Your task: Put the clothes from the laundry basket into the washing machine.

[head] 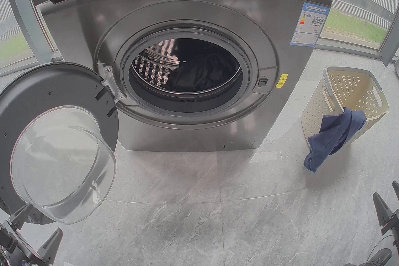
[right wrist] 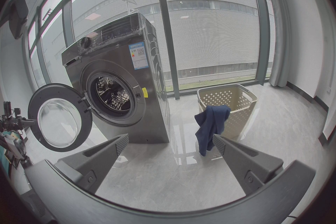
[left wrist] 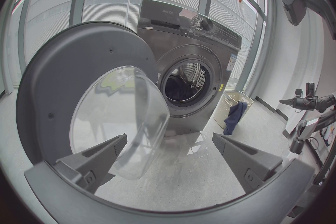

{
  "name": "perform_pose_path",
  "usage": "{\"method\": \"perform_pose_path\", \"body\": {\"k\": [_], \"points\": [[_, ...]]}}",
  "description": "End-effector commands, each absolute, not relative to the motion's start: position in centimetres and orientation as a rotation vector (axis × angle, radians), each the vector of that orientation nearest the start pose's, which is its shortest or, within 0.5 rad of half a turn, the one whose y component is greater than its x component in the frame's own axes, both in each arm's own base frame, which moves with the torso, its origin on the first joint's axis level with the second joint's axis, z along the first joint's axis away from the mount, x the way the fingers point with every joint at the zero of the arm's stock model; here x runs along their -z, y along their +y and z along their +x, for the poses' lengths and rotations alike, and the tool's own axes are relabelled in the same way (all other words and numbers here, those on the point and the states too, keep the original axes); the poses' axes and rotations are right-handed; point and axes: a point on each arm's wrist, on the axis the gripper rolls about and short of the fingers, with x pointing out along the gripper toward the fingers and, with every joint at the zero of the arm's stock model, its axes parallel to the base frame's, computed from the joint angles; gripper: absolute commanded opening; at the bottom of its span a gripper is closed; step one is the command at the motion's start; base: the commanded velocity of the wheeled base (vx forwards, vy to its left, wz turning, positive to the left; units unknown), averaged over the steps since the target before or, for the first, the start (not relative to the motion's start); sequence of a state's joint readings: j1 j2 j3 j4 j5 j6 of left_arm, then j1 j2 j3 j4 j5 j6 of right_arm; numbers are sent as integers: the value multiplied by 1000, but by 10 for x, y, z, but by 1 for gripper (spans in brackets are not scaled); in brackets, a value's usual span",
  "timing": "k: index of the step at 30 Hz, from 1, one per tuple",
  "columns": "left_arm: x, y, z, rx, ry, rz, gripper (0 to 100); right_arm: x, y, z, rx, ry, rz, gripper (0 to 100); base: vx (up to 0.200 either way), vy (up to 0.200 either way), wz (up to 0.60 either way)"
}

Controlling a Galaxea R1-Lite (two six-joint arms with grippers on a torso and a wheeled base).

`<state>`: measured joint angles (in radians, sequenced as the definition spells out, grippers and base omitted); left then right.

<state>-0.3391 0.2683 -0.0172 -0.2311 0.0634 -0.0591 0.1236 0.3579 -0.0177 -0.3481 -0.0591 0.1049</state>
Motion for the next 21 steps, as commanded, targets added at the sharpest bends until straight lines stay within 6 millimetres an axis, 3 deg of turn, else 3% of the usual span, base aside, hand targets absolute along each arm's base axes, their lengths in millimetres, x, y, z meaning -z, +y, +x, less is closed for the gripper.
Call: {"method": "perform_pose_path", "body": {"k": [1,5,13,16,21], "points": [[-93,4,-13,199,-28,-60,100,-99,-1,-10,-5,-53,91,100,0,0,0],[-89,5,-15,149,-19,-57,100,-81,0,-22,44,-23,63,100,0,-200,0],[-84,1,-18,-25,-8,1,100,-77,-1,-23,81,-3,37,100,0,-200,0],[-81,-1,-23,44,-55,3,100,-76,-1,-23,65,7,21,100,0,0,0],[-80,2,-23,-85,-47,-21,100,-75,-1,-23,54,2,21,100,0,0,0]]}}
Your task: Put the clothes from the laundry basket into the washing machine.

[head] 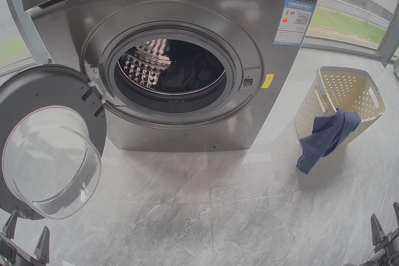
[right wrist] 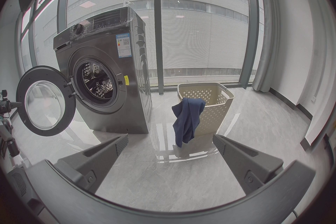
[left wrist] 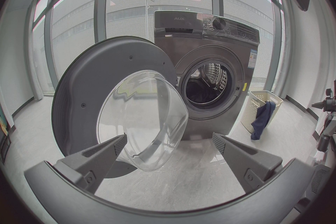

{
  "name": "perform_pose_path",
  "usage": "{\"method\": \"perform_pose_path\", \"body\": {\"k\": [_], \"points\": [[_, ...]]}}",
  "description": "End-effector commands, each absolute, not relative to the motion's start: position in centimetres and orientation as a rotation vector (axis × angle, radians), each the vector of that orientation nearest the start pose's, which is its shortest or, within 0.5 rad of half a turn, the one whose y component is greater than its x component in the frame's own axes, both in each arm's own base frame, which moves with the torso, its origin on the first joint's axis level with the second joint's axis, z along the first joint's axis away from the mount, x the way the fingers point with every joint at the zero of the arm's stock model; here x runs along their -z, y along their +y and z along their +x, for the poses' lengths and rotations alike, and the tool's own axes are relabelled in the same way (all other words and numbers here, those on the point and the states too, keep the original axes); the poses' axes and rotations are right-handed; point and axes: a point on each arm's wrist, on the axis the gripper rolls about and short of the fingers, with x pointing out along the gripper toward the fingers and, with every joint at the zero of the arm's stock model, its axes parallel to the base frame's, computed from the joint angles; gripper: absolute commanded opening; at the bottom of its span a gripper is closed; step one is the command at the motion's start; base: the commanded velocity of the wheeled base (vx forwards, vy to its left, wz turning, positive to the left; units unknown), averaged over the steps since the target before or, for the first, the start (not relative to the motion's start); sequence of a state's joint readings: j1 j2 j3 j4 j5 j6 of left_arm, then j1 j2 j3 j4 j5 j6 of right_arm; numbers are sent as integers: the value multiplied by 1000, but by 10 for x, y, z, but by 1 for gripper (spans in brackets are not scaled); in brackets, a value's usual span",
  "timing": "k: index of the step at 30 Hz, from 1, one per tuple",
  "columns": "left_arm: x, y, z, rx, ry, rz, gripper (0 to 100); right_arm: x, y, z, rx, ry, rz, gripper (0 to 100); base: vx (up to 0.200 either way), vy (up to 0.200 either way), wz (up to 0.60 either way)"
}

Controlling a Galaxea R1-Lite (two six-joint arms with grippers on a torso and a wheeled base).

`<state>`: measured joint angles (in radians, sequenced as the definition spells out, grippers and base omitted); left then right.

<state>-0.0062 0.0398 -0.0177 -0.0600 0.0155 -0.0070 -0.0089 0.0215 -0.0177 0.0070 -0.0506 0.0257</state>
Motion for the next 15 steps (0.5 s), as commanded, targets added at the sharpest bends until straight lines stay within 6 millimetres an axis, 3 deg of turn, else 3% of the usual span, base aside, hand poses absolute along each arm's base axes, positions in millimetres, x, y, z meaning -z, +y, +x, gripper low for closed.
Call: {"method": "perform_pose_path", "body": {"k": [1,7,15], "points": [[-80,2,-23,-82,-46,-30,100,-75,-1,-23,54,2,23,100,0,0,0],[-75,0,-23,-2,15,-24,100,-75,0,-23,46,3,8,100,0,0,0],[-76,1,-23,-12,1,-38,100,-75,-1,-23,44,3,8,100,0,-200,0]]}}
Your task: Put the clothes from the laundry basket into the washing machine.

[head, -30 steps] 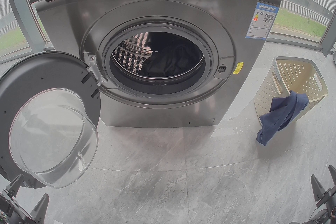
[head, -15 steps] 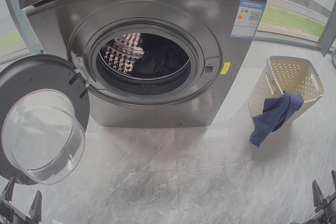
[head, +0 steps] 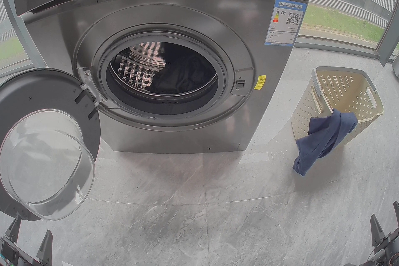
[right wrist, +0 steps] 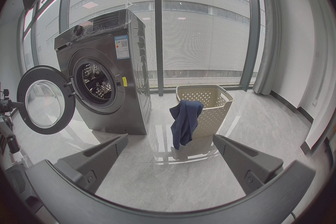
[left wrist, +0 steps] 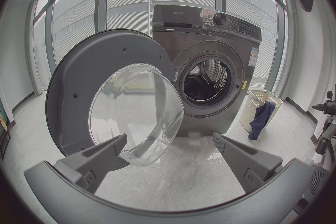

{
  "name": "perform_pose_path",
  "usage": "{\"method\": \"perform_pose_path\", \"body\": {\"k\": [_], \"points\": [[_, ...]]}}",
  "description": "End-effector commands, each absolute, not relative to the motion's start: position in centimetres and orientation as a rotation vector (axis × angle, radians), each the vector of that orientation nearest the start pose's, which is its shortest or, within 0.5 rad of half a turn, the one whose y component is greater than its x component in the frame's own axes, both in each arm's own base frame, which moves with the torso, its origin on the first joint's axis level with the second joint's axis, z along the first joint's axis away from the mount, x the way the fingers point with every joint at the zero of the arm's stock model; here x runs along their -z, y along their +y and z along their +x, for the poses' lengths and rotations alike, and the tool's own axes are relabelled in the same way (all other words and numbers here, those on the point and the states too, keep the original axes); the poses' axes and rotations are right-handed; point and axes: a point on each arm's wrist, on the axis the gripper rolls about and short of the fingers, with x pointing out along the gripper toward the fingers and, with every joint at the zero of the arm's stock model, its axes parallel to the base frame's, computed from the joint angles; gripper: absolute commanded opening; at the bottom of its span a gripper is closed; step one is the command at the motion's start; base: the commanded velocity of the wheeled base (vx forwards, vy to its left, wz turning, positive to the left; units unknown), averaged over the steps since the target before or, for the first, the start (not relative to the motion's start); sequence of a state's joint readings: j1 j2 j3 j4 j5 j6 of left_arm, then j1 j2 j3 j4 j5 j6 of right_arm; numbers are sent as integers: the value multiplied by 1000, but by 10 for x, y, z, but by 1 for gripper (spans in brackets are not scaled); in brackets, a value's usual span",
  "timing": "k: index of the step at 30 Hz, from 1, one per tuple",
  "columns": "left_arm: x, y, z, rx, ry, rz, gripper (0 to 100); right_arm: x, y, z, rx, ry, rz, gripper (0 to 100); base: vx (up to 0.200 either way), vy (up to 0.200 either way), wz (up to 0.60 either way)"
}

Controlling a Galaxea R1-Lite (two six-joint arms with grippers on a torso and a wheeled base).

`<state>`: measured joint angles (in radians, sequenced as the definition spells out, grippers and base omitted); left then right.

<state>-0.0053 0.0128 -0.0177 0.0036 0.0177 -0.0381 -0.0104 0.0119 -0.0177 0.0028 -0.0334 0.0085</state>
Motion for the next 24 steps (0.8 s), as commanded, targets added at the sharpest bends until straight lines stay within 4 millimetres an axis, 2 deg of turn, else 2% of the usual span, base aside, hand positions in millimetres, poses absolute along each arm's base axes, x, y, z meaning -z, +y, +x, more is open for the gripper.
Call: {"method": "perform_pose_path", "body": {"k": [1,24], "points": [[-76,1,-23,-12,1,-34,100,-75,-1,-23,44,3,8,100,0,-200,0],[-75,1,-23,-12,1,-26,100,-75,-1,-23,44,3,8,100,0,-200,0]]}}
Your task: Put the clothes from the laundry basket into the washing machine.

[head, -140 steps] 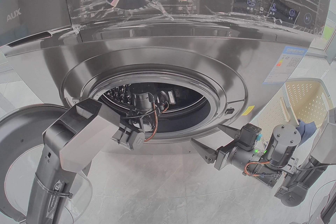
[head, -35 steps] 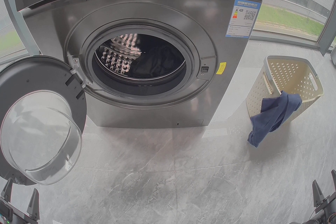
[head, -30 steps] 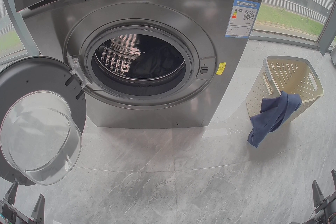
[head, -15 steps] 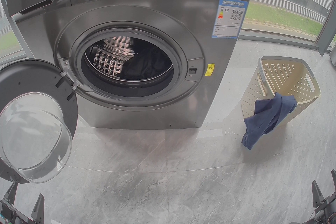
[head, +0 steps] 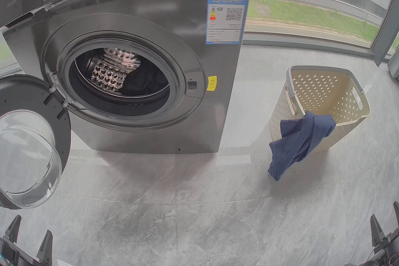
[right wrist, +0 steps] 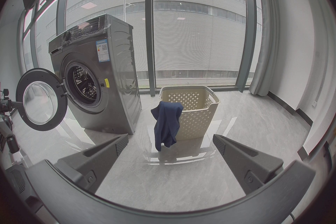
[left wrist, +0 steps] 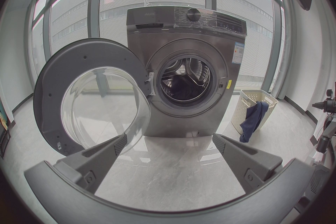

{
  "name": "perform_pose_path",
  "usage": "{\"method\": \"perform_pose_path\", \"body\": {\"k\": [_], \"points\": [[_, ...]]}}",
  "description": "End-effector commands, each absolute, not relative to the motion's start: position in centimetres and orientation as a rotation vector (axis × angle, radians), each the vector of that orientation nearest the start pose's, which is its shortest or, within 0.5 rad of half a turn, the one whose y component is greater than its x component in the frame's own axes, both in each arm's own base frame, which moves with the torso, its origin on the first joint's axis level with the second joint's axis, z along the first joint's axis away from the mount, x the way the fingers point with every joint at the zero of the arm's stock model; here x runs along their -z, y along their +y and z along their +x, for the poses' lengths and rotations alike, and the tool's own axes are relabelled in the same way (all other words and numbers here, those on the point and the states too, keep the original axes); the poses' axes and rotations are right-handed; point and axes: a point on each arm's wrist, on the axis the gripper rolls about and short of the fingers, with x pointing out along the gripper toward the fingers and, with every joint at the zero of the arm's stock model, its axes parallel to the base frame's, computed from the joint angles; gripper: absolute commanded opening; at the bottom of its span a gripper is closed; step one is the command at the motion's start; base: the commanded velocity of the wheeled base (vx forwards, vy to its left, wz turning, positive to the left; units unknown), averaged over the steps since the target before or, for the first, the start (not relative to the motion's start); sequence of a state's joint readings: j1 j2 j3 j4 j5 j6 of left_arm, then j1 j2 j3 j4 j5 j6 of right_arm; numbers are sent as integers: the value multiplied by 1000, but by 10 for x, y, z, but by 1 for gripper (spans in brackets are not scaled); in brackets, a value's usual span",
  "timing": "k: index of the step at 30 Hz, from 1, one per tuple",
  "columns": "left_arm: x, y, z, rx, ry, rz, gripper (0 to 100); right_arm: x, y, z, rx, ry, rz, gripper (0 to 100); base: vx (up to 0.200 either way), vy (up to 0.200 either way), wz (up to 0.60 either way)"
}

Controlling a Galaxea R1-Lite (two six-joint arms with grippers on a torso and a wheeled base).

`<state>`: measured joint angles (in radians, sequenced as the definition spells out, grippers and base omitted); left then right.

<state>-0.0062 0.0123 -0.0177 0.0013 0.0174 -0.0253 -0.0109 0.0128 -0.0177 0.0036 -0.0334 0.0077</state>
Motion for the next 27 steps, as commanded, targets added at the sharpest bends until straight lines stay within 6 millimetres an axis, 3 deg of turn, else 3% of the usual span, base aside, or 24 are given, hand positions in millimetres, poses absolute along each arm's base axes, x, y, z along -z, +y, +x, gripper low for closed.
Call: {"method": "perform_pose_path", "body": {"k": [1,13,22,27], "points": [[-75,1,-23,-12,1,-26,100,-75,-1,-23,44,3,8,100,0,-200,0],[-76,1,-23,-11,0,-34,100,-75,-1,-23,44,3,8,100,0,-200,0],[-76,1,-23,-12,0,-34,100,-75,-1,-23,44,3,8,100,0,0,0],[-76,1,-23,-14,0,-41,100,-75,-1,-23,44,3,8,100,0,-200,0]]}}
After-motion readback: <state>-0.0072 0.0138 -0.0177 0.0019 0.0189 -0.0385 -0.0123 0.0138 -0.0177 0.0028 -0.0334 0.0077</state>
